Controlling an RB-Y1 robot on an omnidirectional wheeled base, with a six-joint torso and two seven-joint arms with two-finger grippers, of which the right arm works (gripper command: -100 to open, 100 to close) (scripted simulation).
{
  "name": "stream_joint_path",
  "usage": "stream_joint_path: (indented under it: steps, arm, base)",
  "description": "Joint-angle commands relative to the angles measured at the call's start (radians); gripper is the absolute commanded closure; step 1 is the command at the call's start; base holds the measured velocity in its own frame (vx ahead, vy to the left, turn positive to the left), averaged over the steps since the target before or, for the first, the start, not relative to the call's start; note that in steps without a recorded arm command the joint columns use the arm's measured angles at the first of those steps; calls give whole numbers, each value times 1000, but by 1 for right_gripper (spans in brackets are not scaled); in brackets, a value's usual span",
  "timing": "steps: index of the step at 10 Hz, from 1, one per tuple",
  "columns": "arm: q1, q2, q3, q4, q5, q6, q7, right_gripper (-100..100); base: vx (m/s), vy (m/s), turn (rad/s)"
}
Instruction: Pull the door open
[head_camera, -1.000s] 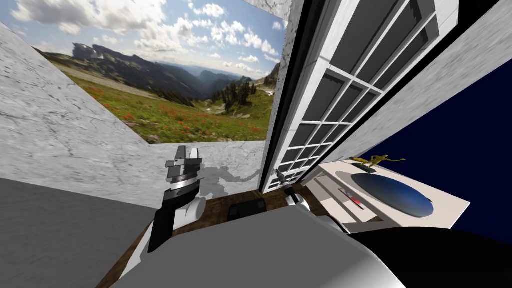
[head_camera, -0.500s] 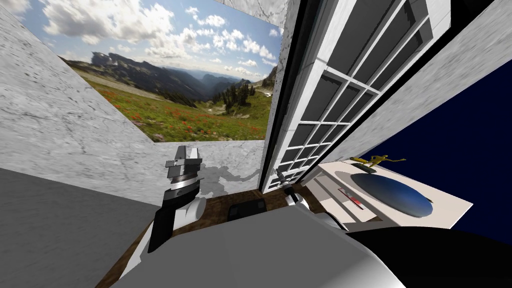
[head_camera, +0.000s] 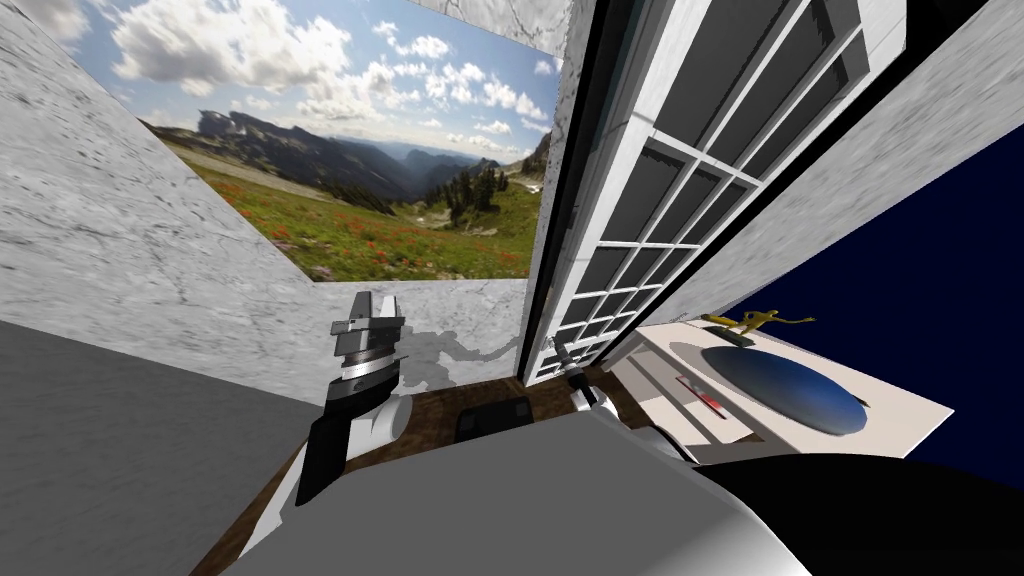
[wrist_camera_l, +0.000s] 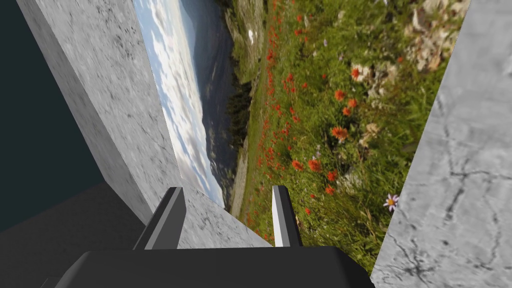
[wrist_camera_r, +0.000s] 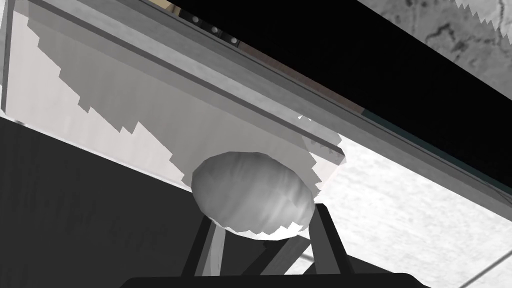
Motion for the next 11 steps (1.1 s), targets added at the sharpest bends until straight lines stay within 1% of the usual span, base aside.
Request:
stream_joint_path:
  steps: [1,2,3,4,5,6,9,10,11]
  arm:
    - [1,18,19,6,1,-1,-30,100]
    - [-2,17,29,7,-11,1,-70,100]
    - [-2,17,29,14,-11,1,-72,100]
    - [-2,17,29,33,-11,1,-72,100]
    - [-2,17,29,7,-11,1,-72,100]
    - [-4,16,40,8,-24,2,-113,100]
    - [-4,16,40,8,-24,2,-113,100]
    - [-7,15,50,9,-36,4,-155,100]
    - [-9,14,61,10,-49,5,-180,100]
  base:
    - [-29,-17,26]
    - [-35,-14,23]
    - [-28,-11,15]
    - [-14,-11,-4]
    - [-3,0,-10]
    - [-23,-18,20]
    - [-13,-4,5]
    - [-25,-11,10]
    - [-48,-24,62]
